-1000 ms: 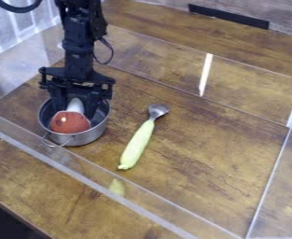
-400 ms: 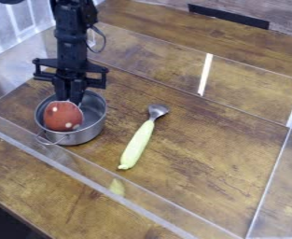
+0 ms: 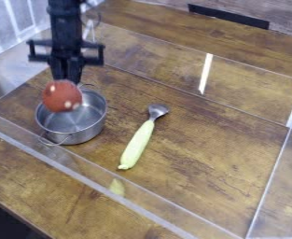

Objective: Remove the mushroom from the silver pot and put it on the table

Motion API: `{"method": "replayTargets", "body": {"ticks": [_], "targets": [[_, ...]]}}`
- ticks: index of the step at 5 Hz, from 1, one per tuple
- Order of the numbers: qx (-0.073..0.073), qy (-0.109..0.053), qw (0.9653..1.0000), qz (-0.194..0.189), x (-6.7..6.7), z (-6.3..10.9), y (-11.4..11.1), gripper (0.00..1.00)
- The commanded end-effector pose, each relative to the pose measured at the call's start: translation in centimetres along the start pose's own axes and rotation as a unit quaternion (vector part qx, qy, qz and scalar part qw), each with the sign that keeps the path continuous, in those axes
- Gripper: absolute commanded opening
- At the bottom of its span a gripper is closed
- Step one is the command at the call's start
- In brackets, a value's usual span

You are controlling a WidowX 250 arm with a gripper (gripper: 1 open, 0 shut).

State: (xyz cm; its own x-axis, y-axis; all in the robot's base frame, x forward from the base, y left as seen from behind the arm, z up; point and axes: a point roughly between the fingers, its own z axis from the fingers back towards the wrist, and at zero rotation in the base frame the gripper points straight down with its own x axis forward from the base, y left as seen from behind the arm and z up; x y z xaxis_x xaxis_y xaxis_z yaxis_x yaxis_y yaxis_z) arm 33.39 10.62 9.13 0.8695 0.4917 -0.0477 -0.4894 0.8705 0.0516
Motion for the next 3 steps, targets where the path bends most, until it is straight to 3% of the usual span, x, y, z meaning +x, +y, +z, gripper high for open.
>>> {"method": "replayTargets", "body": {"ticks": [1, 2, 3], "targets": [[-0.021, -0.052, 0.9983, 0.017, 0.1, 5.1, 0.5, 0.00], [-0.021, -0.056, 0.9982, -0.004, -1.1, 5.5, -0.2, 0.00], [-0.018, -0.054, 0.9981, -0.020, -1.9, 4.4, -0.8, 0.00]]}}
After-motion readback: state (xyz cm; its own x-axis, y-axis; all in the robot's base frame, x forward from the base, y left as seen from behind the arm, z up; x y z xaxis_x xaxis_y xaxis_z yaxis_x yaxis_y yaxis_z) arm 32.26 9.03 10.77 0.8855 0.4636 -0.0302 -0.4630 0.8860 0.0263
